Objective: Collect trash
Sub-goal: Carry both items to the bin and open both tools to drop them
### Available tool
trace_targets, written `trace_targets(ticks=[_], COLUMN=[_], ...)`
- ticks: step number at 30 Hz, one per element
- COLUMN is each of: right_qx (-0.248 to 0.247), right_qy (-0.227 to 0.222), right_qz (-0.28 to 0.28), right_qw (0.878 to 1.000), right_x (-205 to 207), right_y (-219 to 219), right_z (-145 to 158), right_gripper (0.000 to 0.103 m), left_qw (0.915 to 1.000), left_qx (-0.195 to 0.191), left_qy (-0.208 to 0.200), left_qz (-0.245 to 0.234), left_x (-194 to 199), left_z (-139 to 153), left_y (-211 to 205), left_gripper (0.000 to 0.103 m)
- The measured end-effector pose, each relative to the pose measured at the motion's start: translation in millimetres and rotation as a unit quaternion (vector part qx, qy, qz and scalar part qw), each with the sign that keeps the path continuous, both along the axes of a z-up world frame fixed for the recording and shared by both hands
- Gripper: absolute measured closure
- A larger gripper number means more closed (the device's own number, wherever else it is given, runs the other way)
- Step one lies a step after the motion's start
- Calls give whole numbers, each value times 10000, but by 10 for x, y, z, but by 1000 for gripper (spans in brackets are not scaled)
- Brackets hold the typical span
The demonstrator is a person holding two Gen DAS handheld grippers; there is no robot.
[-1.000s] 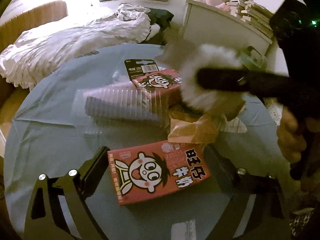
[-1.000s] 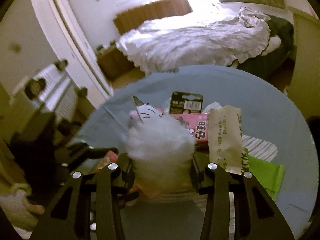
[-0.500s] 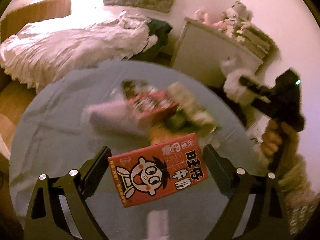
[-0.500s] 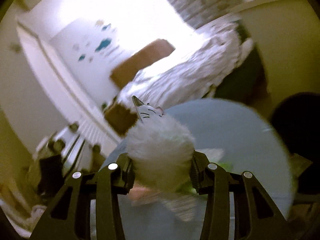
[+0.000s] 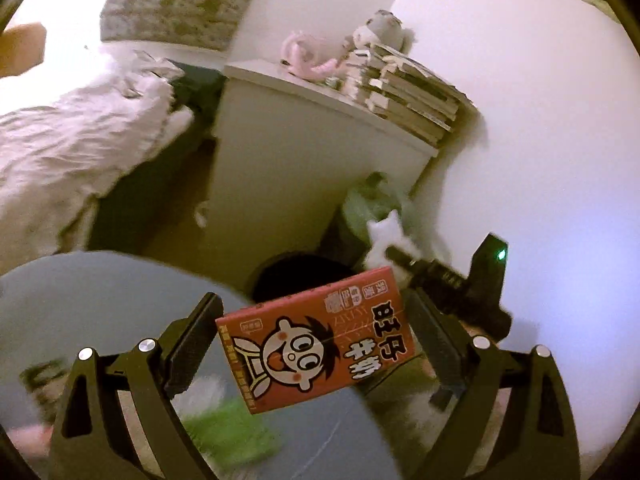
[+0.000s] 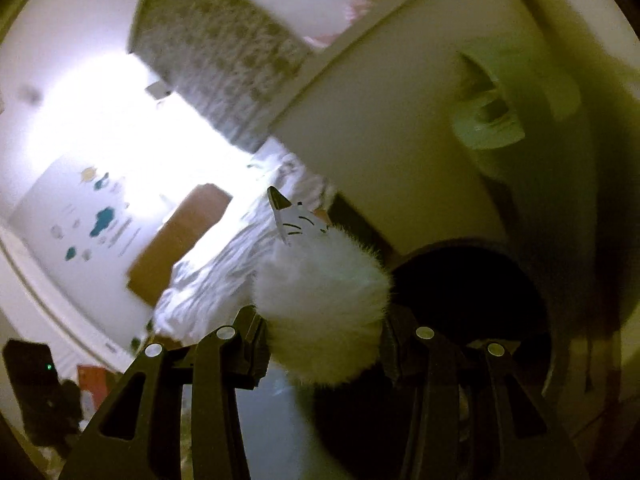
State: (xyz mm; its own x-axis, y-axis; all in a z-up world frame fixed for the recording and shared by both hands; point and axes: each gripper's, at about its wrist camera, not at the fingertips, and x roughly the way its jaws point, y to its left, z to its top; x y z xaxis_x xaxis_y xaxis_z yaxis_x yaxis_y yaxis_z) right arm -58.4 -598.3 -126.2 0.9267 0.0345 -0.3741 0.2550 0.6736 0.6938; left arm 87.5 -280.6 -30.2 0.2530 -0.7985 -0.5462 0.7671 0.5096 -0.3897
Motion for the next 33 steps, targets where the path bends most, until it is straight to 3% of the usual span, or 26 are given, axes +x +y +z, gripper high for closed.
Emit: trace_targets(ticks=[4, 10, 17, 25, 28, 31, 33], right_qx=[112, 117, -17, 198, 285, 341, 356], right_qy=[294, 643, 1072, 1162, 1129, 999, 903], right_qz=[-143, -124, -58, -106, -80, -187, -221], right_qw=[9994, 9978, 9942, 9930, 9932, 9942, 9950], right_x=[224, 397, 567, 638, 691, 616, 610], right_y=[-277, -406, -431, -540, -537, -521, -520], right_z=[-181, -484, -661, -779, -789, -767, -750], right_gripper=[59, 59, 59, 58, 51, 29, 29], left_qw=[9994, 9963, 9924, 9912, 9909, 9905, 9908], left_qx=[157, 477, 713, 796, 839, 902, 860], left_qy=[160, 611, 909, 966, 950, 926, 938], left_qz=[-256, -382, -429, -442, -449, -460, -470], left_x=[180, 438, 580, 621, 626, 608, 601], left_z=[-164, -576, -907, -992, -995, -968, -940], left_y=[-594, -1137, -1389, -1531, -1575, -1605, -1598], left_gripper=[12, 12, 12, 12, 12, 11, 11])
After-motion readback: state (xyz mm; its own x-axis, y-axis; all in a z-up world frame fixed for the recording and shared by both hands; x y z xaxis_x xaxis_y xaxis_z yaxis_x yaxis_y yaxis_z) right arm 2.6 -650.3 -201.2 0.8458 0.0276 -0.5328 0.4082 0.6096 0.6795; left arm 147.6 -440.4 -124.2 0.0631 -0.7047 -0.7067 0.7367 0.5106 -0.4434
